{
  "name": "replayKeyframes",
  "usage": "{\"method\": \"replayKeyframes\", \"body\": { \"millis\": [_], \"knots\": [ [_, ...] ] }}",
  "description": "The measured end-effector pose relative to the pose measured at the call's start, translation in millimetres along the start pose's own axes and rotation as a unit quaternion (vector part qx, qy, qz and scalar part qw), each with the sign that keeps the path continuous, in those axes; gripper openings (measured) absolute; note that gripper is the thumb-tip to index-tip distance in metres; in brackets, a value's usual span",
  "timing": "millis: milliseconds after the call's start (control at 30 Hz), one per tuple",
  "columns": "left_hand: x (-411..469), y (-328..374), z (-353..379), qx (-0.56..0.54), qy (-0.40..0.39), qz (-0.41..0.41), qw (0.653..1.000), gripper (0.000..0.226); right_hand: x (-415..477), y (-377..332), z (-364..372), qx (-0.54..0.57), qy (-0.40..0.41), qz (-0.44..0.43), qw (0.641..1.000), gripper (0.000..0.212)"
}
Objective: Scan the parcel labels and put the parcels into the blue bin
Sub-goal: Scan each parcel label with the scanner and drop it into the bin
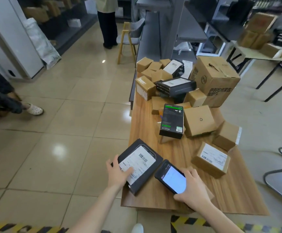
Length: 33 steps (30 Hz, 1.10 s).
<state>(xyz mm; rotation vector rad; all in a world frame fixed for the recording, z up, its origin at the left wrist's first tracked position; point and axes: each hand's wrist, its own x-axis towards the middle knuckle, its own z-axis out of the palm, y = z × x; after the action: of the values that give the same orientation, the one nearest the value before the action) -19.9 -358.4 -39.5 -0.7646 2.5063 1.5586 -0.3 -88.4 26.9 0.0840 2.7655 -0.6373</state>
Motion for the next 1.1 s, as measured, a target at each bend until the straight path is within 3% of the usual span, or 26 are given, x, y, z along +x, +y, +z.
{"method": "replayKeyframes", "body": {
  "millis": [100,233,333,567,800,1100],
  "knots": [
    [-20.4,-1.5,16.7,0.083,0.036,0.043,0.995,0.111,6.5,-5.3,1.9,-0.012,-0.006,0.003,1.0,0.099],
    [-40.1,-2.5,37.5,0.296,-0.036,0.073,0.952,0.124,14.4,-11.1,2.7,-0.03,-0.005,0.0,1.0,0.097],
    [-33.8,-4.1,38.9,0.359,-0.065,0.066,0.929,0.123,18.9,-12.9,2.4,-0.041,-0.01,-0.011,0.999,0.097],
    [9.7,-13.0,2.1,0.399,-0.13,0.162,0.893,0.105,33.5,-21.5,-10.7,-0.147,0.004,-0.046,0.988,0.096],
    [31.6,-14.8,-30.9,0.423,-0.181,0.25,0.852,0.095,48.8,-36.3,-24.5,-0.29,0.025,-0.077,0.954,0.088],
    [34.6,-14.0,-38.7,0.421,-0.185,0.289,0.84,0.093,55.8,-41.7,-27.9,-0.338,0.017,-0.104,0.935,0.085]
  ]
}}
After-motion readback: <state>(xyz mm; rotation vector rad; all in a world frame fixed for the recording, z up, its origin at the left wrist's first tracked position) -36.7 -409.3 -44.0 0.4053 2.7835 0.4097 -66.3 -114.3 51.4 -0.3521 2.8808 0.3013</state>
